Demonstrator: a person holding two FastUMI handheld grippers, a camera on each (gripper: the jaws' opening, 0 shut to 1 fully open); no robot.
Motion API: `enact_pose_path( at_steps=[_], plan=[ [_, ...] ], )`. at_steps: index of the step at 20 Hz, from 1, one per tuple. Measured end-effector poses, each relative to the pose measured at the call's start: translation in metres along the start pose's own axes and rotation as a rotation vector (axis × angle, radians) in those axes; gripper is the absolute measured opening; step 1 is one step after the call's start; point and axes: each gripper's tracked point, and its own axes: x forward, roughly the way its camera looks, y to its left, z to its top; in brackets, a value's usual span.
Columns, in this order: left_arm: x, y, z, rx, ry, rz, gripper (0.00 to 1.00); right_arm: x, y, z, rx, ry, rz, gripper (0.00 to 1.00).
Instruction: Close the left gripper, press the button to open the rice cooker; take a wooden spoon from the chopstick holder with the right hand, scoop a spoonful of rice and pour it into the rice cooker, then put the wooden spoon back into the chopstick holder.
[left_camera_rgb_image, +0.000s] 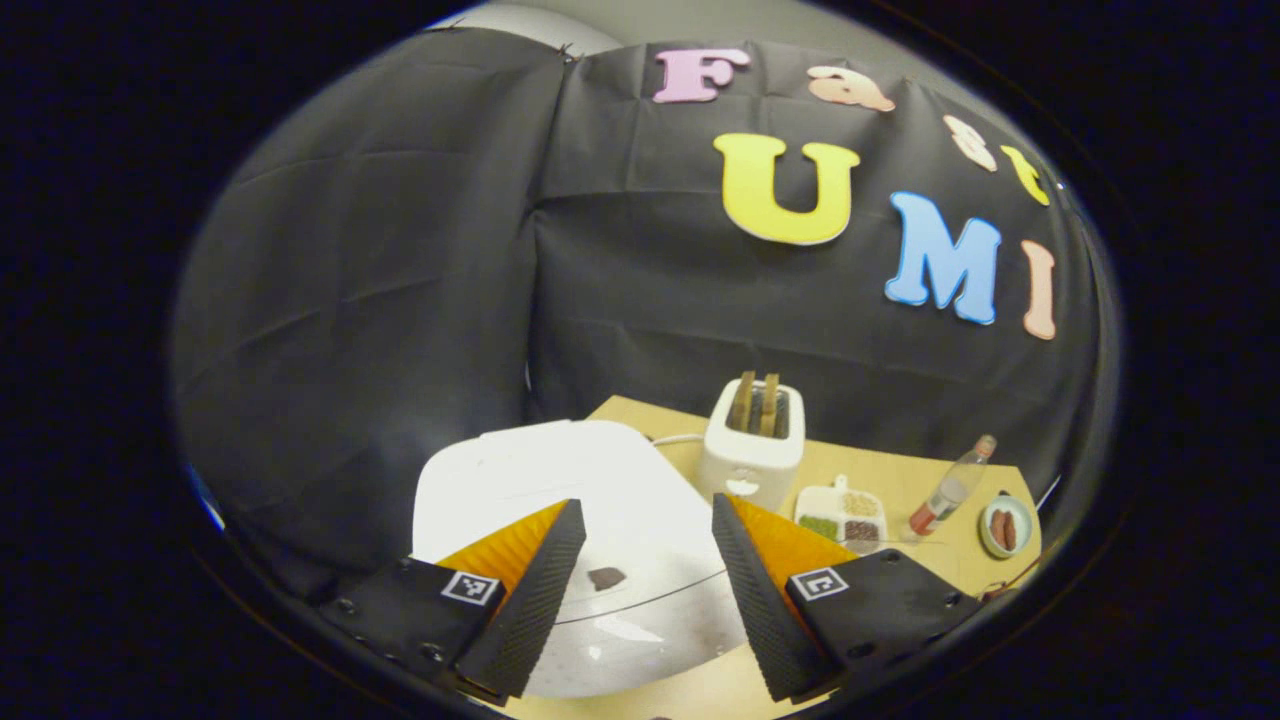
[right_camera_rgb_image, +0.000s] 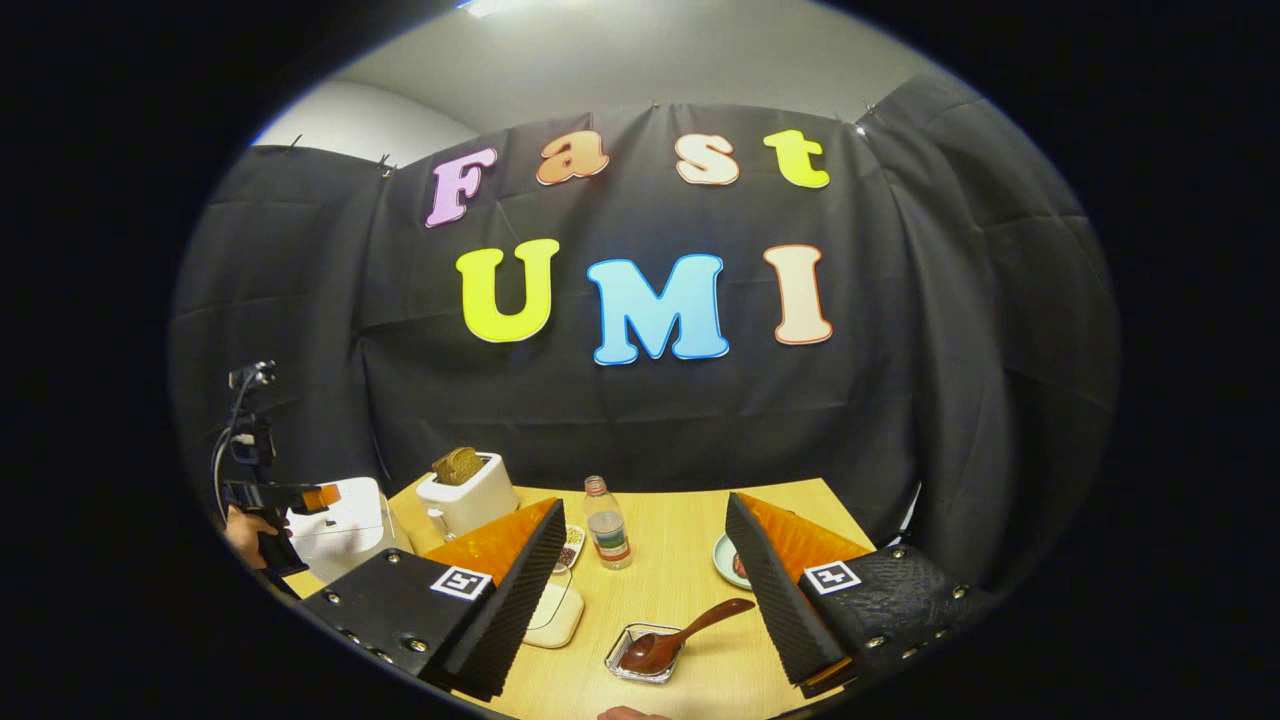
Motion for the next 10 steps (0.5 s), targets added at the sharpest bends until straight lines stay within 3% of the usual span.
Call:
enact_pose_path(
  at_steps=[3, 6, 8, 10],
  plan=[
    [-0.044, -0.059, 0.046, 0.024, -0.128, -0.111, 0.87, -0.004, -0.007, 0.012, 0.003, -0.034, -0.021, 0.98],
    [-0.09, -0.116, 0.083, 0.067, -0.245, -0.204, 0.9, -0.009, -0.01, 0.028, 0.008, -0.074, -0.032, 0.98],
    [-0.123, -0.146, 0.094, 0.079, -0.307, -0.254, 0.87, -0.012, -0.012, 0.038, 0.019, -0.099, -0.039, 0.98],
    [-0.149, -0.168, 0.096, 0.088, -0.333, -0.287, 0.91, -0.016, -0.008, 0.045, 0.04, -0.113, -0.035, 0.98]
  ],
)
